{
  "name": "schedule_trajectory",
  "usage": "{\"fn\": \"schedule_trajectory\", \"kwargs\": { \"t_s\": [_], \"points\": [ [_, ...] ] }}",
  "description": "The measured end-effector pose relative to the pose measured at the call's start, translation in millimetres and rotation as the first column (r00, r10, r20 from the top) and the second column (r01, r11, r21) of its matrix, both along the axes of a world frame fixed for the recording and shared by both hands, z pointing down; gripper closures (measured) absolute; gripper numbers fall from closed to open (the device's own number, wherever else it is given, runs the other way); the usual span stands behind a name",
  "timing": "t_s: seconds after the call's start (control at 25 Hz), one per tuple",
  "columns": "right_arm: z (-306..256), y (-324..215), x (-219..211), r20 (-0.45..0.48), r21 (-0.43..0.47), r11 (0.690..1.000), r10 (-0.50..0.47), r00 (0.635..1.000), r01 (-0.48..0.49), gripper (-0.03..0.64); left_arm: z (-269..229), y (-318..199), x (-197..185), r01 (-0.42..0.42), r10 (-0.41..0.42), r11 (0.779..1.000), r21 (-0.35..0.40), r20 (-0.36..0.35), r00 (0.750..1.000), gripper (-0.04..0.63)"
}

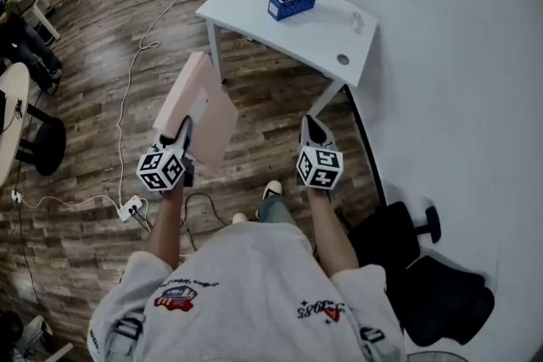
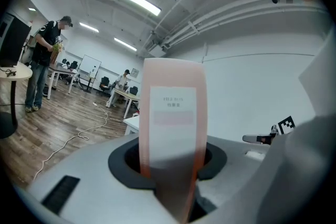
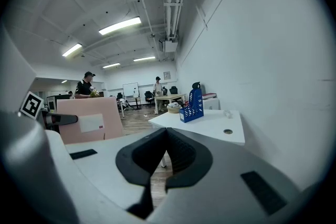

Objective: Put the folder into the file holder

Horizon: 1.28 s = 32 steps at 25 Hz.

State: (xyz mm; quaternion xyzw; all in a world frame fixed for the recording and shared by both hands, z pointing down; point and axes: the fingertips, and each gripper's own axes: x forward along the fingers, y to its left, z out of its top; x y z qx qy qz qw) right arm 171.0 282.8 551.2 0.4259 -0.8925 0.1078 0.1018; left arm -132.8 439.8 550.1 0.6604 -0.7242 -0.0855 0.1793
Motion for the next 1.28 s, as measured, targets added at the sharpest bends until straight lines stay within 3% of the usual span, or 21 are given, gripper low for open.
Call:
{"fn": "schedule_trajectory", "kwargs": {
  "t_s": [0.2,0.36,0.72,1.0,1.28],
  "points": [
    [8,-22,-25,0.0,-0.016,1.0,-0.016,1.0,0.016,0.617,1,-21,-15,0.002,-0.002,1.0,-0.003,-0.004,1.0,0.459],
    [18,-53,-46,0.01,-0.029,0.999,-0.037,0.999,0.038,0.617,3,-46,-29,0.004,-0.003,1.0,-0.013,0.031,1.0,0.459],
    [20,-177,-94,0.054,-0.046,0.994,-0.093,0.994,0.095,0.617,-6,-145,-70,0.069,-0.069,0.997,-0.017,0.023,0.997,0.459],
    [7,-290,-104,0.085,-0.045,0.994,-0.093,0.992,0.097,0.617,-21,-242,-80,0.076,-0.076,0.997,-0.005,0.038,0.996,0.459],
    [22,-361,-88,0.09,-0.081,0.995,-0.056,0.994,0.064,0.618,-15,-317,-81,0.059,-0.057,0.998,-0.024,0.05,0.997,0.457]
  ]
}}
